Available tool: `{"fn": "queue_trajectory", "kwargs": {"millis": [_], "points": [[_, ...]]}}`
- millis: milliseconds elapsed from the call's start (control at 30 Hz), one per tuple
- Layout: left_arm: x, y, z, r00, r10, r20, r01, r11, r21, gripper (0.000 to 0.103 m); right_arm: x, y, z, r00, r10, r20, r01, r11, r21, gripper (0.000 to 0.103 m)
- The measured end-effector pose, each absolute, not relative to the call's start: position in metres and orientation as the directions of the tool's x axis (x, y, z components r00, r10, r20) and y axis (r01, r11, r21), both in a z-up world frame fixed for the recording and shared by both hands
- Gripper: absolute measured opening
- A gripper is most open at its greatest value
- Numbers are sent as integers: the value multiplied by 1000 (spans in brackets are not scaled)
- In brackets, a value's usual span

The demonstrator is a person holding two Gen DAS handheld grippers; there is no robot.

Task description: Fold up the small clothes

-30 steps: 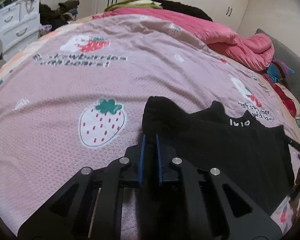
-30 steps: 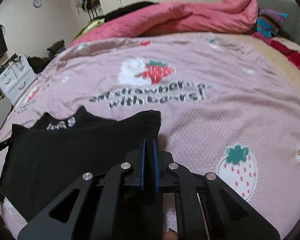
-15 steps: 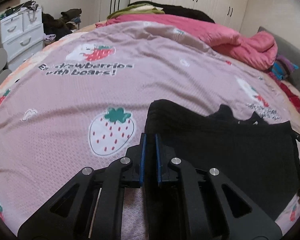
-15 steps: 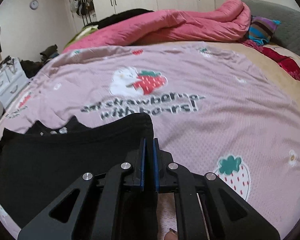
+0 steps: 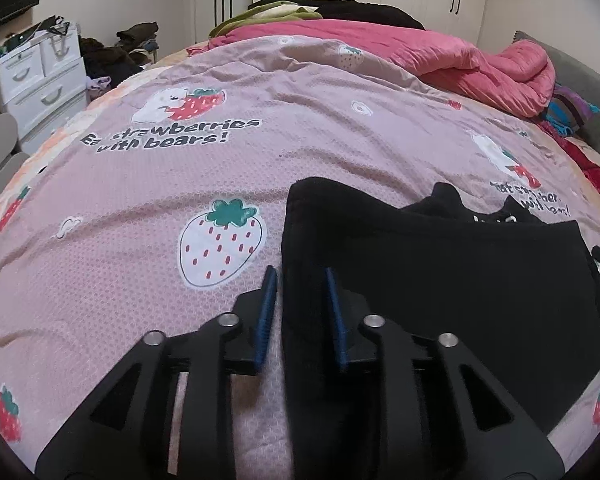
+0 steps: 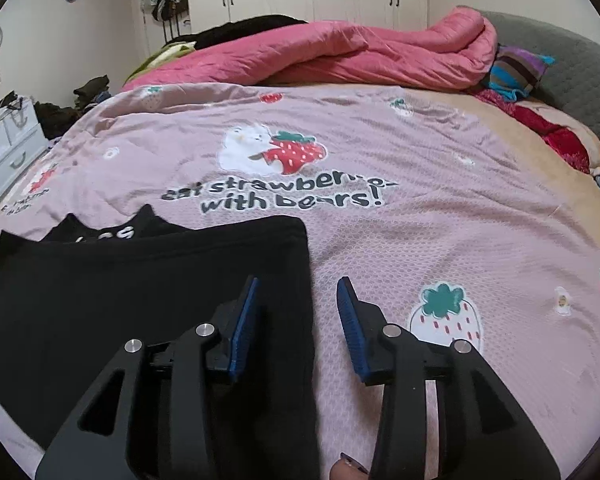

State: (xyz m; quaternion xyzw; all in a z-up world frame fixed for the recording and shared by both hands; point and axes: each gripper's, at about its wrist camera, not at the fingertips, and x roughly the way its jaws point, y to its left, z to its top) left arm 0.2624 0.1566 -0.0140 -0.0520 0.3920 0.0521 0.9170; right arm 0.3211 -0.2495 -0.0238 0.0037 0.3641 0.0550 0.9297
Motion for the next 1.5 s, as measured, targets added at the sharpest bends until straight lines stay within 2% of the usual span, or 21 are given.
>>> {"fn": "queue_trajectory", "kwargs": {"millis": [100, 200, 333, 467, 567, 900, 1100, 1333, 1433, 1500], "points": [[254, 153, -10, 691, 69, -719, -133, 990, -34, 29, 304, -246, -15, 746, 117, -656, -121, 992, 39, 49], [244, 152, -5, 699, 71, -712, -133, 991, -31, 31, 285, -245, -10, 750, 146, -645, -143, 988, 57, 55], [228, 150, 3, 709, 61, -702, -130, 990, -45, 37, 260, -240, -8, 741, 180, -647, -172, 982, 76, 57], [214, 143, 7, 711, 47, -701, -111, 993, -47, 42, 238, -230, -8, 740, 184, -647, -206, 978, 43, 65], [208, 136, 8, 711, 52, -702, -100, 995, -27, 47, 222, -223, -11, 735, 200, -648, -233, 972, 36, 65], [188, 122, -8, 681, 19, -732, -75, 996, -44, 47, 204, -224, -31, 675, 241, -697, -240, 966, 102, 66], [179, 122, -25, 648, 14, -761, -79, 996, -48, 48, 201, -223, -44, 639, 206, -741, -218, 972, 83, 66], [169, 121, -29, 648, 19, -762, -91, 994, -53, 51, 197, -221, -47, 645, 188, -741, -212, 975, 63, 66], [163, 123, -26, 655, 22, -756, -97, 994, -55, 55, 191, -222, -41, 662, 216, -718, -217, 972, 92, 75], [159, 124, -24, 660, 21, -751, -98, 993, -59, 55, 186, -220, -35, 677, 225, -701, -225, 970, 94, 77]]}}
